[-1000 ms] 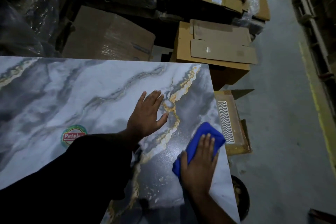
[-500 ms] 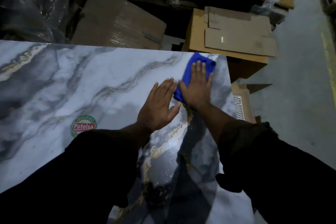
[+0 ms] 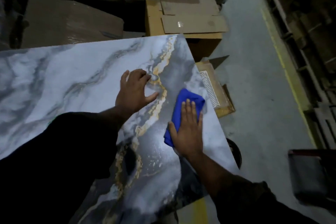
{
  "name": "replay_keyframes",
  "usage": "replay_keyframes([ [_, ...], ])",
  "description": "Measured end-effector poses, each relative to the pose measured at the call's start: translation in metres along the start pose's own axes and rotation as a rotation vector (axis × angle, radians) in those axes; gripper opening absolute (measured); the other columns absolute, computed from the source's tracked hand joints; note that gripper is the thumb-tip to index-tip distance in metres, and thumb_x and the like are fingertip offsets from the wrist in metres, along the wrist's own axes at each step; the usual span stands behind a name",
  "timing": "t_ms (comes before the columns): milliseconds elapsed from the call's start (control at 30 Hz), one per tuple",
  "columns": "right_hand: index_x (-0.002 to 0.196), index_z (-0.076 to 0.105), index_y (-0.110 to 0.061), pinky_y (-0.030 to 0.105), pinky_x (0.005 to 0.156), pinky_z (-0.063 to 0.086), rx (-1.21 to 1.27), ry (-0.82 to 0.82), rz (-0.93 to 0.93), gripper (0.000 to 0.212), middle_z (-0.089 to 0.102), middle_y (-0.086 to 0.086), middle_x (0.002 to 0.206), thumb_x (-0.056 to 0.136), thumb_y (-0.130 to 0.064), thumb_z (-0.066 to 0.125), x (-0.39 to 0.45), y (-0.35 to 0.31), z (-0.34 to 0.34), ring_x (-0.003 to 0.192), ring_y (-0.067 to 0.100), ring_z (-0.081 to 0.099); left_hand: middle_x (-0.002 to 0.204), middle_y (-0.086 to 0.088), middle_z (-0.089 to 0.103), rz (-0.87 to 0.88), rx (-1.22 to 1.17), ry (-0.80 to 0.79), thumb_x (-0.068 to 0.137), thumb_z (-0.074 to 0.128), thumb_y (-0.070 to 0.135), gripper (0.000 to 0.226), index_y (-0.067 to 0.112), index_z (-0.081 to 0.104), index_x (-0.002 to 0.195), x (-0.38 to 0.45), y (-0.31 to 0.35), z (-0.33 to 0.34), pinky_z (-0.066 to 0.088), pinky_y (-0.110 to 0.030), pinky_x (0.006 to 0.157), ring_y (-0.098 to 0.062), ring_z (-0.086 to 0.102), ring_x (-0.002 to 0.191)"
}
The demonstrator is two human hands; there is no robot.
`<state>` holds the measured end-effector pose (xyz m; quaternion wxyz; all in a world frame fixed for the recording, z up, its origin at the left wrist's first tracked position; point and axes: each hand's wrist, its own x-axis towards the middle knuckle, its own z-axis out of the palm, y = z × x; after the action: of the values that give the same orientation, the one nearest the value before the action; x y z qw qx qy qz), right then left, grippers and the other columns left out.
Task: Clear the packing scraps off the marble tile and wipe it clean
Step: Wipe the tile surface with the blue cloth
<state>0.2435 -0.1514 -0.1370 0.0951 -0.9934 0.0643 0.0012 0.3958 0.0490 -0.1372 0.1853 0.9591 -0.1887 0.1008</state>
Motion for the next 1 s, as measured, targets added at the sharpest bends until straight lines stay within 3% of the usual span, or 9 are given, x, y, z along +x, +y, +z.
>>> replay_keyframes([
  [133,0.16,0.016,-0.004,0.053,0.125,0.013,-0.03,0.061,0.311,0.083,0.016,0.01,0.168,0.096,-0.053,0.035,-0.066,0.04,-0.007,0.157,0.023,0.007,0.117,0.0,0.06,0.099,0.108,0.0,0.09,0.059,0.062,0.049,0.023,0.064,0.119,-0.002,0.003,-0.003,0.034,-0.046,0.102,-0.024,0.053,0.118],
  [233,0.159,0.018,-0.002,0.054,0.124,0.016,-0.03,0.098,0.499,0.079,0.017,0.014,0.167,0.098,-0.049,0.035,-0.109,0.058,-0.011,0.156,0.027,0.011,0.118,-0.004,0.06,0.089,0.16,-0.069,0.098,0.052,0.053,0.041,0.02,0.062,0.121,-0.007,0.016,-0.006,0.035,-0.045,0.096,-0.029,0.053,0.116],
  [367,0.158,0.02,0.001,0.06,0.121,0.019,-0.023,0.096,0.688,0.077,0.02,0.018,0.166,0.098,-0.047,0.03,-0.13,0.046,-0.01,0.155,0.032,0.017,0.126,-0.007,0.057,0.065,0.105,-0.135,0.104,0.041,0.032,0.031,0.018,0.059,0.125,-0.04,0.041,-0.012,0.031,-0.049,0.11,-0.031,0.049,0.123],
  [467,0.158,0.017,0.001,0.06,0.122,0.016,-0.028,0.078,0.7,0.078,0.018,0.019,0.166,0.097,-0.047,0.028,-0.137,0.024,-0.007,0.155,0.033,0.015,0.124,-0.009,0.058,0.083,-0.027,-0.156,0.102,0.05,0.025,0.026,0.014,0.062,0.121,-0.08,0.052,-0.018,0.027,-0.052,0.115,-0.032,0.05,0.123],
  [533,0.158,0.017,0.0,0.06,0.12,0.021,-0.02,0.071,0.63,0.079,0.018,0.019,0.166,0.096,-0.048,0.03,-0.145,0.001,-0.004,0.155,0.033,0.016,0.117,-0.013,0.06,0.086,-0.165,-0.142,0.096,0.061,0.02,0.025,0.008,0.065,0.117,-0.11,0.05,-0.026,0.037,-0.048,0.108,-0.034,0.054,0.114],
  [633,0.157,0.023,-0.001,0.059,0.121,0.024,-0.04,0.057,0.361,0.081,0.024,0.019,0.164,0.094,-0.05,0.037,-0.151,-0.047,0.002,0.153,0.034,0.02,0.121,-0.014,0.059,0.064,-0.307,-0.127,0.092,0.067,0.017,0.03,0.005,0.065,0.12,-0.156,0.041,-0.041,0.043,-0.038,0.1,-0.032,0.054,0.114],
  [700,0.158,0.023,-0.005,0.058,0.122,0.02,-0.031,0.014,0.169,0.083,0.02,0.017,0.165,0.093,-0.05,0.044,-0.149,-0.083,0.006,0.154,0.033,0.016,0.132,-0.012,0.058,0.012,-0.376,-0.113,0.099,0.06,0.021,0.034,0.005,0.062,0.128,-0.185,0.033,-0.051,0.039,-0.034,0.108,-0.029,0.053,0.124],
  [833,0.161,0.012,-0.009,0.057,0.124,0.01,0.039,-0.12,-0.196,0.084,0.002,0.011,0.169,0.092,-0.049,0.036,-0.154,-0.148,0.019,0.157,0.025,-0.007,0.152,-0.01,0.047,-0.172,-0.514,-0.093,0.103,0.039,0.041,0.056,0.007,0.048,0.146,-0.232,0.02,-0.077,0.024,-0.026,0.122,-0.02,0.04,0.143],
  [1000,0.161,0.018,-0.014,0.056,0.124,0.012,0.163,-0.133,-0.623,0.082,0.01,0.004,0.17,0.092,-0.04,0.054,-0.178,-0.143,0.025,0.157,0.02,0.0,0.154,-0.016,0.044,-0.215,-0.415,-0.055,0.102,0.038,0.045,0.061,0.003,0.05,0.145,-0.274,0.02,-0.091,0.028,-0.045,0.122,-0.028,0.037,0.146],
])
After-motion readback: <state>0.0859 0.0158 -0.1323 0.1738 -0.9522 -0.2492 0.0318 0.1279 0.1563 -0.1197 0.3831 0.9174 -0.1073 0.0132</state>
